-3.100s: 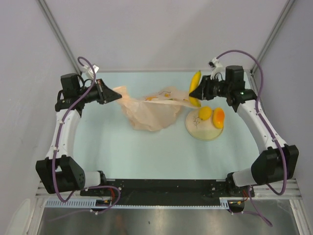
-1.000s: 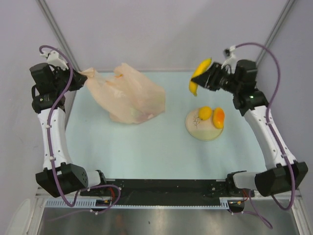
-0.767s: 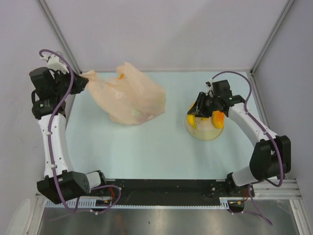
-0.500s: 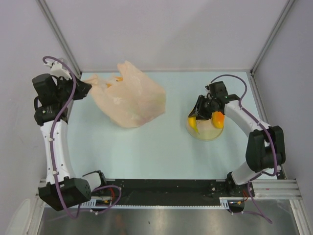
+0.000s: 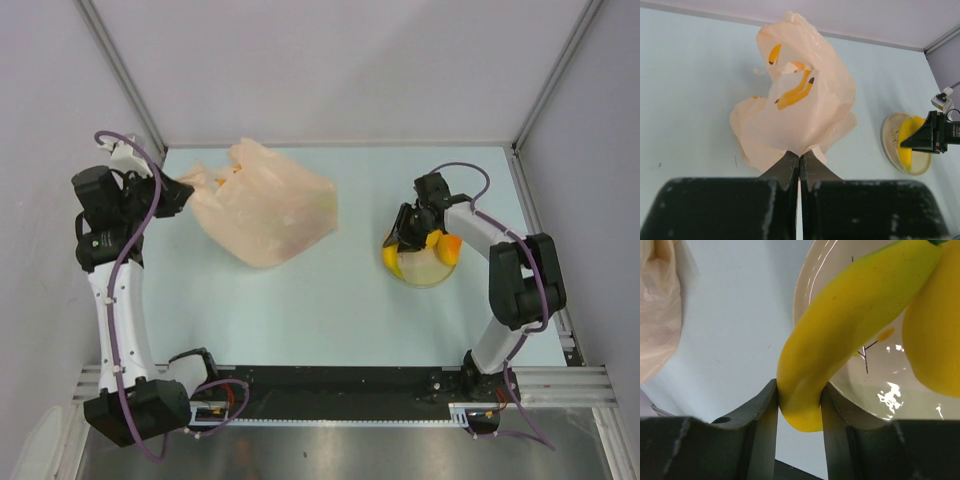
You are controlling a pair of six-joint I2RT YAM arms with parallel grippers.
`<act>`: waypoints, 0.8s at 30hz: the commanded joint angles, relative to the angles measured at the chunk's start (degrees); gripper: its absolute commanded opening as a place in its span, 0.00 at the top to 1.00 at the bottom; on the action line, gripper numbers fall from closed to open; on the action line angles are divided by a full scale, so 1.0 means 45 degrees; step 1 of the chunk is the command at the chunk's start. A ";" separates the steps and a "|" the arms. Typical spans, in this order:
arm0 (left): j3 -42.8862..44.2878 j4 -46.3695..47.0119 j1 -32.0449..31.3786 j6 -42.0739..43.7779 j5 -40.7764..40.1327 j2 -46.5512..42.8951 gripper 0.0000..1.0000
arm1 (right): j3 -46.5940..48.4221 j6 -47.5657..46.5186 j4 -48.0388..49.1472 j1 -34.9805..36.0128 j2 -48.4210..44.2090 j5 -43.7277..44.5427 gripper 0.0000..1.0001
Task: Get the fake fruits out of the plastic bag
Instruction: Place the fake fruit on the plate.
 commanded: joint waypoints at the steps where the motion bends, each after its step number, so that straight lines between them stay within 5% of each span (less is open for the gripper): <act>1: -0.0349 0.0371 0.0053 0.0137 0.0517 -0.0127 1.00 | 0.0389 0.0324 0.0502 -0.0131 0.0426 0.0179 0.61; 6: -0.0408 0.0566 0.0053 -0.0078 0.0654 0.0029 1.00 | 0.0623 0.0539 0.0854 0.0142 0.0758 -0.0252 0.31; 9: -0.0408 0.0547 0.0053 -0.0137 0.0732 0.0127 1.00 | 0.0916 0.0617 0.0738 0.0182 0.0876 -0.0408 0.23; 19: -0.0855 0.0313 0.0034 -0.0234 0.1395 0.0245 1.00 | 0.3355 -0.0515 -0.2231 0.0415 -0.0295 0.0080 0.13; 24: -0.2998 0.0468 0.0014 -0.1112 0.3188 -0.0867 1.00 | 0.4741 -0.1683 0.0147 0.1215 -0.0688 -0.2453 0.30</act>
